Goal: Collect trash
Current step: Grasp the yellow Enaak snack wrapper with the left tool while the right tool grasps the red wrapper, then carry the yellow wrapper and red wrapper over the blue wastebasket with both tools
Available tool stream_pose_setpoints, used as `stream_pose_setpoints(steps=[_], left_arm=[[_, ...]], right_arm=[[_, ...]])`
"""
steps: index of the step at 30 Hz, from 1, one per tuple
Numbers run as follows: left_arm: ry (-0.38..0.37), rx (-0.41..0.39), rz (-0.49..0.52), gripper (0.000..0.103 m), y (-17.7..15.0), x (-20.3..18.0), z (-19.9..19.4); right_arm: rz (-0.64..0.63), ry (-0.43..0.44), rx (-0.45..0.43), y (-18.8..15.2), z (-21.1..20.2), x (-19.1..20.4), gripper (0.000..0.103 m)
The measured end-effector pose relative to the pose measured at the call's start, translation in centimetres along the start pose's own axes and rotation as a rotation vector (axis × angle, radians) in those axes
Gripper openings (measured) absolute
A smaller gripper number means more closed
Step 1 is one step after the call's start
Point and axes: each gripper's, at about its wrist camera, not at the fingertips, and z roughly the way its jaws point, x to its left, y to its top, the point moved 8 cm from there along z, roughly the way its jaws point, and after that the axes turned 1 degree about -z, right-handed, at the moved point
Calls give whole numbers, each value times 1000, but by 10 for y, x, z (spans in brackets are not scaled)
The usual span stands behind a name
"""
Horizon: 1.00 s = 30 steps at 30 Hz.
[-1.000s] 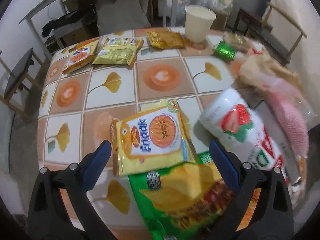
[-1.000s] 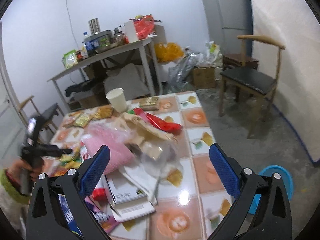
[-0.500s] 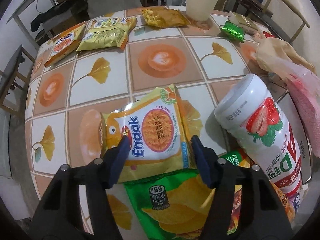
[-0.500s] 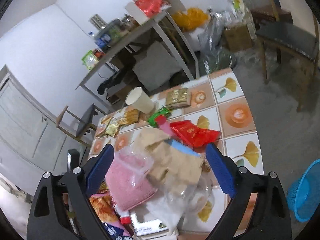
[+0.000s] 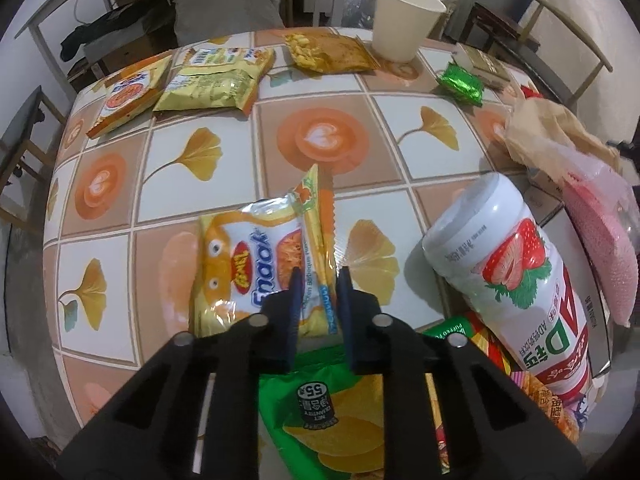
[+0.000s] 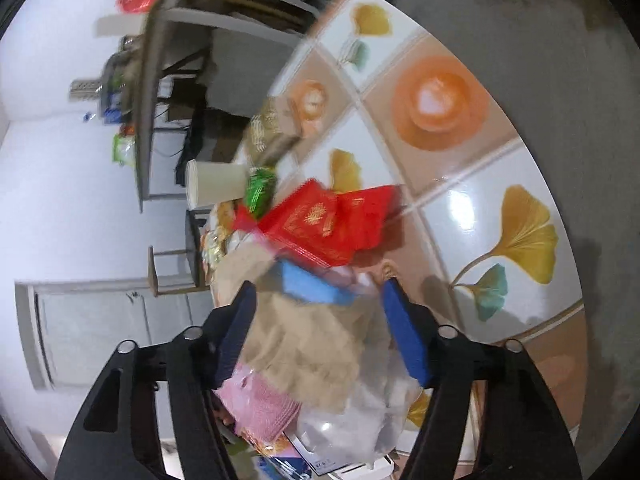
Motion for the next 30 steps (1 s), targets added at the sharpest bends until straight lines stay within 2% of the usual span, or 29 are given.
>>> stream_pose_setpoints(steps=[6,8,11,13,16,22,26,30], left_arm=[[16,-41,-12,11,4,6,-13],[27,-57,-13,10,5,8,-19],[38,-81,-23,10,6,11,-29],[50,-103,-25,10,6,11,-39],[78,-138,-17,10,6,12,-56],[109,-211,-19,10,7,10,-96],[94,-277,-25,10,5,0,-131],[76,-345,8,10,2,-23,-167]], right_arm=[[106,-9,42,14,33,-15,52],[126,10,47,18,40,-15,45],[139,16,39,22,48,-14,30],[146,20,38,22,53,-14,9],[152,54,21,26,52,-14,6],[134,180,-48,28,24,4,5],[101,237,-90,22,-10,23,5],[27,278,-149,5,-64,42,5]])
